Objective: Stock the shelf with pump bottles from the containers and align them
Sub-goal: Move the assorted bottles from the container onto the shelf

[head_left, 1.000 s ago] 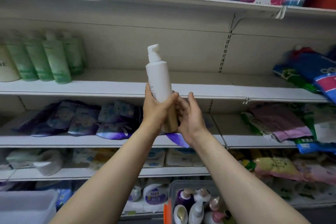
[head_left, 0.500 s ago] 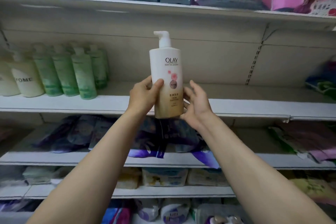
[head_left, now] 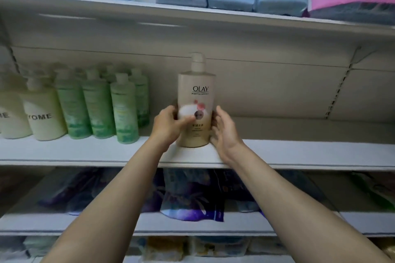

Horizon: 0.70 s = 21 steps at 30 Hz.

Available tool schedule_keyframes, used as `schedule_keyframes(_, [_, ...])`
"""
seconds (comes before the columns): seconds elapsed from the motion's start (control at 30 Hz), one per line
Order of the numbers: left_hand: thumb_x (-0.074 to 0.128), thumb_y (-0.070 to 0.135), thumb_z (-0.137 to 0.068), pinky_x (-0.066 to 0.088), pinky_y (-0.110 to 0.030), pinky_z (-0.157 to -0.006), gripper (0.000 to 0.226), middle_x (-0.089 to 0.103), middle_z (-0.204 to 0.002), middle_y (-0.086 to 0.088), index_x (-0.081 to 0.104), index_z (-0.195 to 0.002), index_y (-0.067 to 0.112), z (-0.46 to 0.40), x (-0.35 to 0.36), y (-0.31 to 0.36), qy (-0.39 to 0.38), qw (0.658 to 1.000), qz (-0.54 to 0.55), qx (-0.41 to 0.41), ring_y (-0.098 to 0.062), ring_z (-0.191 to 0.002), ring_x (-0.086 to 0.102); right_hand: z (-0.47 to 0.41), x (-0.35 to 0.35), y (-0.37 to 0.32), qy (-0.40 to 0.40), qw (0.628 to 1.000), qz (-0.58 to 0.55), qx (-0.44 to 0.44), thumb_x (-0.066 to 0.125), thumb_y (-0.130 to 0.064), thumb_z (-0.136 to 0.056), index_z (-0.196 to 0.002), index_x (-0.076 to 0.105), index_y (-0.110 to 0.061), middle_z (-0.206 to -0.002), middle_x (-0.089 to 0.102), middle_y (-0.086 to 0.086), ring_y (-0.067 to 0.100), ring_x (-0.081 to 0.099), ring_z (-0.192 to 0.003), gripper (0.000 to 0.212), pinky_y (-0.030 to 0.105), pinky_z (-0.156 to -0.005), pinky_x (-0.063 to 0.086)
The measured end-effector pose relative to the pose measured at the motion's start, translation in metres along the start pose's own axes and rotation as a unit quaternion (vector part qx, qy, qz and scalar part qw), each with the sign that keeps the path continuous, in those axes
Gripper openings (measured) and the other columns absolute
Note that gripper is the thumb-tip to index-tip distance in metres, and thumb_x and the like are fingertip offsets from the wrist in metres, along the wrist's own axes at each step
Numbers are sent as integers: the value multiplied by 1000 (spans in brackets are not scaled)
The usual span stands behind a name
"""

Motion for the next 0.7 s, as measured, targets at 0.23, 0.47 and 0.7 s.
schedule_keyframes(0.23, [64, 22, -92, 51, -44, -97, 37, 64, -124, -15, 61, -127, 9, -63, -14, -53, 28, 994, -36, -97, -35, -111, 61, -67, 21, 15, 40, 999, 22, -21, 42, -53, -99, -100, 73, -32, -93, 75, -24, -10, 68, -80, 37, 31, -75, 48])
schedule_keyframes(0.47, [68, 16, -89, 51, -44, -100, 52, 64, -129, -5, 52, -138, 20, -98, -9, -44, 43, 994, 95, 16, -24, -115, 61, -110, 38, 17, 103, 994, -8, -31, 51, -43, -100, -99, 68, -27, -86, 72, -19, -12, 66, -65, 23, 21, -65, 48])
schedule_keyframes(0.7, [62, 34, -94, 44, -45, -107, 65, 53, -145, -3, 34, -152, 29, -112, -10, -56, 81, 995, 49, 8, -26, -130, 52, -132, 36, 39, 115, 992, -38, -47, 52, -30, -101, -106, 69, -26, -110, 71, -2, 5, 65, -96, 18, 29, -84, 53])
Point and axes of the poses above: each hand's wrist, its own z-axis away from the middle knuckle, its own x-axis out of the palm, y = z × x, the point moved 8 cm from there along -z, towards the middle knuckle
